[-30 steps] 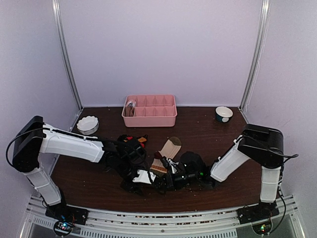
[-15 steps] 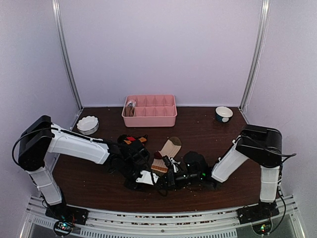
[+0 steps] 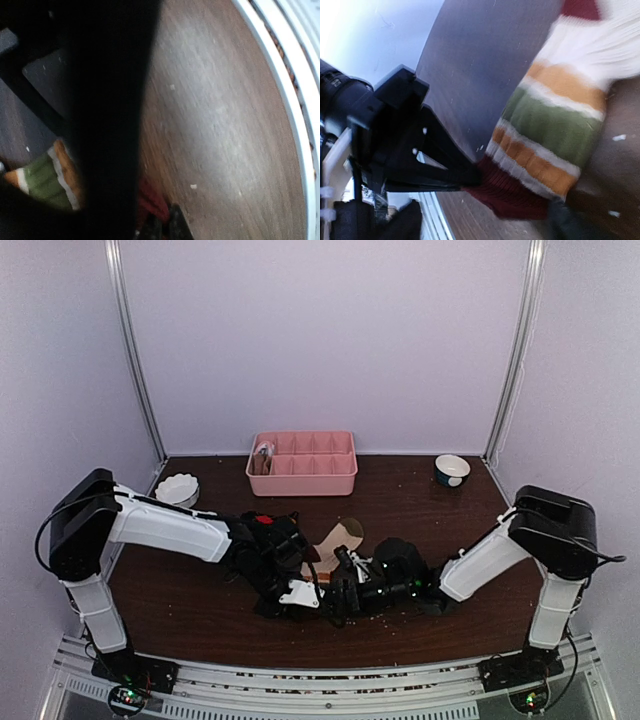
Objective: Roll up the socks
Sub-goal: Roll the sock at the center of the board.
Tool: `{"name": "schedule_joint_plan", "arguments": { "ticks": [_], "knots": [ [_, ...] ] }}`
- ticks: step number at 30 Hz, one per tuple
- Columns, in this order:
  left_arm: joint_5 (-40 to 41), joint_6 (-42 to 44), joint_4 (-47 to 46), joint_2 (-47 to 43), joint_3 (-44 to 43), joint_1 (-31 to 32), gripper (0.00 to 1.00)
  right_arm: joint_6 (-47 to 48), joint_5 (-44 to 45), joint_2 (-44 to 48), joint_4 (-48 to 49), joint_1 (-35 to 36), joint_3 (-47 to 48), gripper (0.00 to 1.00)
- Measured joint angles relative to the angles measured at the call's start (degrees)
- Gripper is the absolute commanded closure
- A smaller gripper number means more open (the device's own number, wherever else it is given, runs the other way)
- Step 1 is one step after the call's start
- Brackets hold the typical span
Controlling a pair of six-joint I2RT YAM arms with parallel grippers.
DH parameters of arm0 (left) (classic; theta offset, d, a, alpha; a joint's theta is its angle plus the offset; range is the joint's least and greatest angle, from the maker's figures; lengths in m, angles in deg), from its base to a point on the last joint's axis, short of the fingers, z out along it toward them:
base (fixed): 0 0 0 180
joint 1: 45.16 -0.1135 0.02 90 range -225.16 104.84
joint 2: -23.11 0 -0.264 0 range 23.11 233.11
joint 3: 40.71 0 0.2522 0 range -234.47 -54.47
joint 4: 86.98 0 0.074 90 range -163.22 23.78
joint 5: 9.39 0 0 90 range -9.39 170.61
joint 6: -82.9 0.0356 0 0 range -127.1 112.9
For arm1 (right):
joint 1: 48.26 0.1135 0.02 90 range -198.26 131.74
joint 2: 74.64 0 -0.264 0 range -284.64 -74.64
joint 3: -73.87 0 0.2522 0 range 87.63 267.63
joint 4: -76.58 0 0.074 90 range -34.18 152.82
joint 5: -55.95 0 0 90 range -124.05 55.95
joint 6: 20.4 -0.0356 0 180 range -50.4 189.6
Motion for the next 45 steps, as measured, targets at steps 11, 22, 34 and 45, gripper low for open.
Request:
{"name": "schedule_joint_plan", "arguments": {
  "ticks": [11,22,34,45],
  "knots": [
    [-5.7,-1.0,8.1,4.3,-5.4,-2.4,1.00,11.5,33.8,27.6,-9.9,2.5,-13.3,0.03],
    [-8.2,-1.0,13.7,6.5,-8.4,-3.4,0.99,27.3,43.2,26.1,-3.1,10.0,-16.4,0.28],
    [-18.3,-1.5,25.1,13.7,-16.7,-9.2,0.98,46.8,38.5,4.9,9.7,22.7,-9.5,0.49],
    [-20.2,-1.4,28.4,15.2,-16.9,-9.8,0.97,55.5,42.1,-1.3,9.5,23.1,-1.5,0.63]
  ]
}}
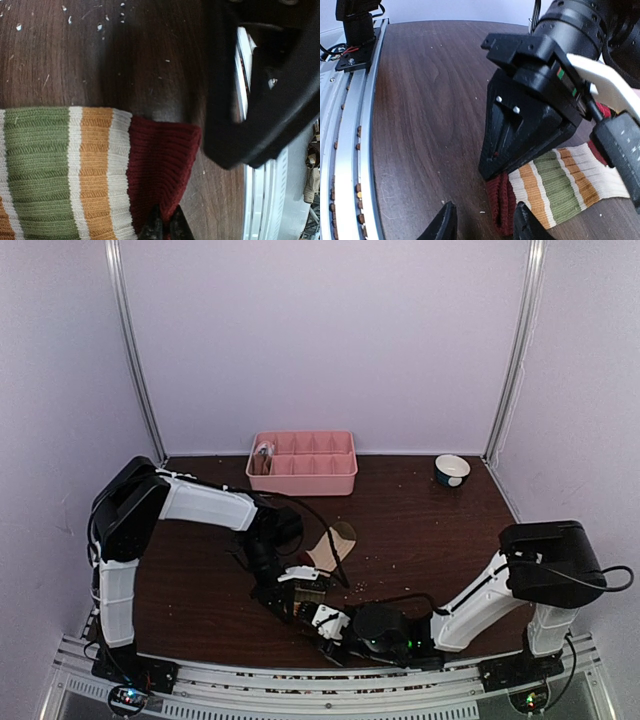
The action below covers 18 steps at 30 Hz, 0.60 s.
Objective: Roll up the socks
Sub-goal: Roll the sock at the center of the board.
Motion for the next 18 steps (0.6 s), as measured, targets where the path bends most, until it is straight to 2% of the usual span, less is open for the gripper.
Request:
{"name": "schedule_joint_plan", "arguments": {
  "ticks": [7,15,18],
  "knots": [
    [0.0,0.0,0.9,0.0,0.0,0.0,0.97,-0.1,0.2,-3.7,-0.6,-1.1,0.5,0.74],
    [0.2,0.2,1.3,0.0,-0.5,0.0,0.88,-1.6,0.3,-4.7,-0.8,-1.4,3.1,0.94],
    [0.4,0.4,1.3,0.0,-0.5,0.0,0.87,-2.9,0.6,-4.8,-0.8,-1.5,3.4,0.98]
  ]
}}
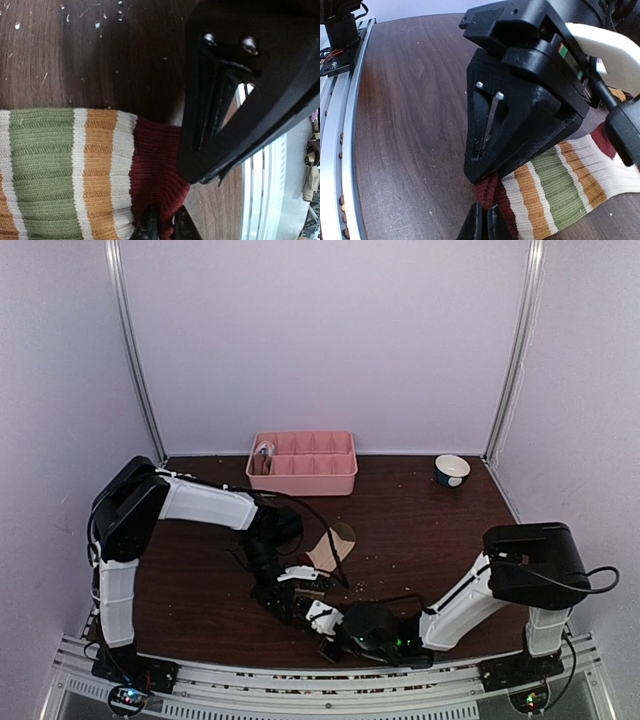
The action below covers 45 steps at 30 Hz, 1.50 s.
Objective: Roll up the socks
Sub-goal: Roll the sock at the center of the board.
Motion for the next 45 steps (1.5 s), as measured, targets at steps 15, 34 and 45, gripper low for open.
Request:
{"name": "schedule_joint_plan", "arguments": {
  "ticks": [15,34,45],
  "knots": [
    [1.2,0.0,-0.3,-1.4,0.2,0.0,0.41,-10.4,-1.9,-0.2,-1.8,-2.4,-0.1,1.00],
    [14.7,1.2,-20.4,-27.3,19.7,4.8,0.42,-35.5,-20.9,-1.6,-6.1,-14.2,3.4,1.00],
    [22.4,5.4,-26.3,-24.5,21.2,8.9,0.53,-39.8,-26.2,-1.6,-9.7,-14.5,5.4,1.00]
  ]
}}
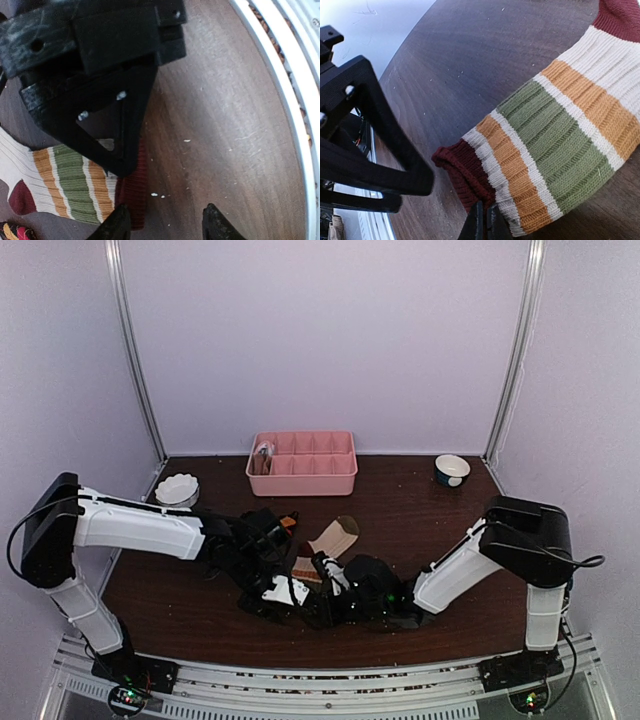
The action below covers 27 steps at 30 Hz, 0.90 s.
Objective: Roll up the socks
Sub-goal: Roll the sock at the center of the board.
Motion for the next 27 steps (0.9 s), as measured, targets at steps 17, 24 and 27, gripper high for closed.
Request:
{"name": "schedule_joint_plan", "arguments": {
  "ticks": [17,24,27],
  "knots": [
    [2.3,-1.4,-2.3,2.6,1.3,-1.9,0.67,-4.5,-4.3,0.3,-13.6,-0.1,7.0,1.00],
    [-0.6,-2.2,0.3,4.2,-1.5,-4.5,0.71,-7.6,-6.3,0.3,-13.6,-0.7,7.0,1.00],
    [-1.6,-2.5,2.3,5.4,-3.1,-4.9,0.77,-8.8,-7.3,0.0,-13.1,-1.1,6.9,1.00]
  ]
}}
